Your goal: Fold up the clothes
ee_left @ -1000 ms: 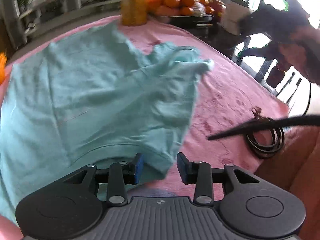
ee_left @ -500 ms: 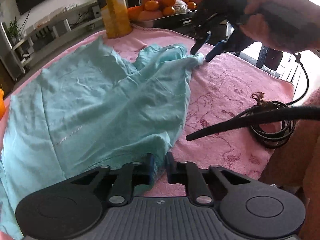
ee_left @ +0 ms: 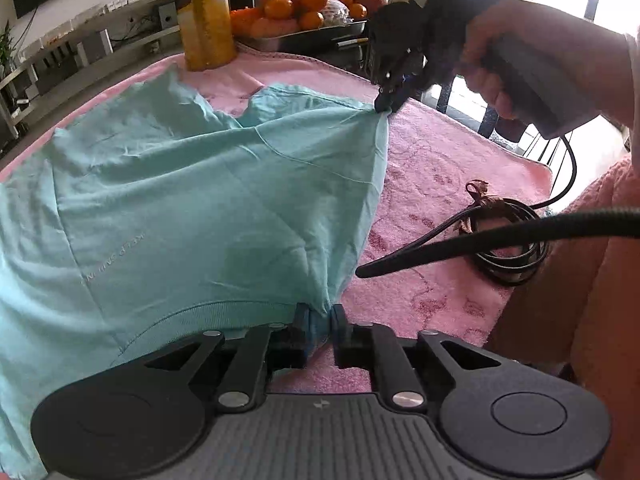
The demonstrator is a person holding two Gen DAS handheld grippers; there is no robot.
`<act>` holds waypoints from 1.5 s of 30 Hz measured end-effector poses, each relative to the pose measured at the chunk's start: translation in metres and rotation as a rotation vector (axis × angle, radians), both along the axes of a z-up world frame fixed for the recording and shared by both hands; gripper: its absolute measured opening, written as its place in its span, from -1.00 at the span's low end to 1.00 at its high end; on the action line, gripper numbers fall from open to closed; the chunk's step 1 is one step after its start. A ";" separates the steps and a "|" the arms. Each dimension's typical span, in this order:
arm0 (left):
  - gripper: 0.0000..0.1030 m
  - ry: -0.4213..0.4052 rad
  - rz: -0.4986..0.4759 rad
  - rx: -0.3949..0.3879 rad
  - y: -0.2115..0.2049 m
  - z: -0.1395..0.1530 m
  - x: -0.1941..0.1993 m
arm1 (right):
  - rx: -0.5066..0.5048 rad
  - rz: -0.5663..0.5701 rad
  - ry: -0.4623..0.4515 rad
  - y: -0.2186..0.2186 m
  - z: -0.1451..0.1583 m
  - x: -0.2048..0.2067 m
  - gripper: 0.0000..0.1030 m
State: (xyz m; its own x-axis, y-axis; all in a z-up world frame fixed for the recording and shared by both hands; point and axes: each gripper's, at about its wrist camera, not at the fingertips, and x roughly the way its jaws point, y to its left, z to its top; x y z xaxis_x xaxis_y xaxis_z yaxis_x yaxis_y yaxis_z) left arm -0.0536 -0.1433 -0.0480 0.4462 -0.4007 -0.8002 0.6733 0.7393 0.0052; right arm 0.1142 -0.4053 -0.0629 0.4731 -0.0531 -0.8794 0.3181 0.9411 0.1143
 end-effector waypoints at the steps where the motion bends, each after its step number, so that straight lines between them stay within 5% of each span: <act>1: -0.67 0.004 0.002 0.002 0.000 0.001 -0.001 | -0.006 -0.004 0.019 -0.001 -0.003 0.000 -0.75; 4: -0.61 -0.006 0.004 0.017 0.003 0.011 -0.007 | 0.000 -0.055 -0.028 -0.008 0.012 -0.008 -0.34; 8: -0.39 0.003 0.077 -0.098 0.029 0.040 0.000 | 0.146 -0.099 -0.177 -0.022 0.037 -0.021 -0.31; 11: -0.30 0.036 0.235 -0.165 0.051 0.046 0.028 | 0.221 -0.063 -0.243 -0.019 0.040 -0.013 -0.30; 16: -0.59 0.127 0.395 -0.080 0.058 0.009 0.064 | 0.208 0.043 -0.183 0.001 0.022 0.025 -0.30; 22: -0.60 0.113 0.307 -0.017 0.045 0.001 0.060 | 0.280 0.121 -0.162 0.018 0.001 0.058 -0.24; 25: -0.60 0.112 0.268 -0.012 0.043 0.000 0.055 | 0.177 0.162 -0.161 0.034 0.000 0.063 -0.43; 26: -0.60 0.114 0.264 -0.012 0.043 0.000 0.053 | 0.134 0.176 -0.160 0.040 0.000 0.064 -0.96; 30: -0.59 0.118 0.268 -0.021 0.048 0.004 0.053 | -0.055 0.176 -0.176 0.056 0.004 0.063 -0.93; 32: -0.57 0.120 0.277 -0.027 0.050 0.005 0.053 | -0.037 0.174 -0.140 0.056 0.002 0.062 -0.88; 36: -0.56 0.137 0.311 -0.064 0.060 0.015 0.050 | -0.107 0.121 -0.148 0.056 0.026 0.037 -0.21; 43: -0.55 0.096 0.314 -0.147 0.062 0.039 0.037 | 0.294 0.139 -0.107 0.044 0.051 -0.044 -0.21; 45: -0.55 0.064 0.300 -0.139 0.047 0.034 0.037 | 0.336 0.164 -0.076 0.054 0.040 -0.055 -0.54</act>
State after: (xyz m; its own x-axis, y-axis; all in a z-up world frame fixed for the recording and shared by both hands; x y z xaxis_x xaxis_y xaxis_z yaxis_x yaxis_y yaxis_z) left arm -0.0165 -0.0966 -0.0142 0.5115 -0.3661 -0.7774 0.4210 0.8955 -0.1447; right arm 0.0588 -0.3513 -0.0231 0.5155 0.3144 -0.7971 0.1453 0.8847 0.4429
